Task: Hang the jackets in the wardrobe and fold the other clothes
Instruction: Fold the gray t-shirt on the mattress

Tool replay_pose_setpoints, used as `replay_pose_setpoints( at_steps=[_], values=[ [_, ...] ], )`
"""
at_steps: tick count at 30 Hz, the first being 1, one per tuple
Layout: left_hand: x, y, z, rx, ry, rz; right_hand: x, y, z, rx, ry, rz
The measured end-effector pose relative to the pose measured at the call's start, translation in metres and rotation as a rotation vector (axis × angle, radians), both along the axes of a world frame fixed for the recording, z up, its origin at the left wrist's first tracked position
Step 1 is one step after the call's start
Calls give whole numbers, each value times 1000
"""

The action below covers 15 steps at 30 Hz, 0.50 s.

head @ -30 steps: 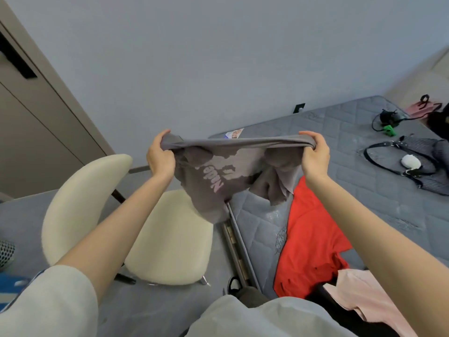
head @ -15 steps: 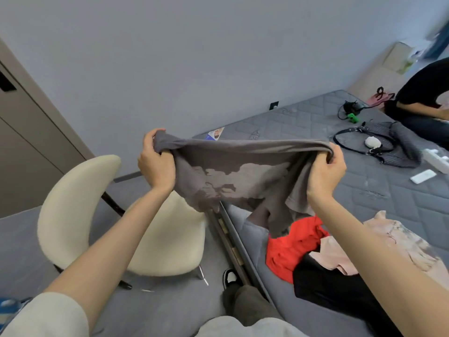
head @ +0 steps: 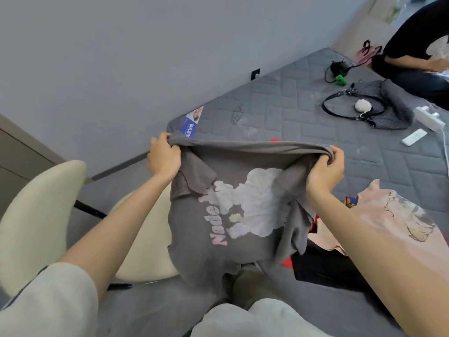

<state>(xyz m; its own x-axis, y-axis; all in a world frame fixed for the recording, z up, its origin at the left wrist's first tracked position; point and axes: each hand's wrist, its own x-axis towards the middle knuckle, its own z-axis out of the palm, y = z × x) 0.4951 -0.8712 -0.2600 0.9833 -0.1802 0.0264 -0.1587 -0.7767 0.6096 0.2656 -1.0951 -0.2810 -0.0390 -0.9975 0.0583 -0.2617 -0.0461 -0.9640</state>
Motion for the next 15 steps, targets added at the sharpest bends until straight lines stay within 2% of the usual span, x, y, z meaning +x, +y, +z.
replay_pose_setpoints(
  at_steps=[4, 7, 11, 15],
  values=[
    [60, -56, -28, 233, 169, -98, 48, -42, -36, 103, -31, -76],
    [110, -109, -50, 307, 235, -137, 90, -81, -64, 168, -49, -81],
    [166, -180, -76, 276, 172, -130, 141, -136, -98, 209, 34, -94],
    [219, -237, -111, 134, 111, -118, 181, -186, -134, 237, 106, -116]
  ],
)
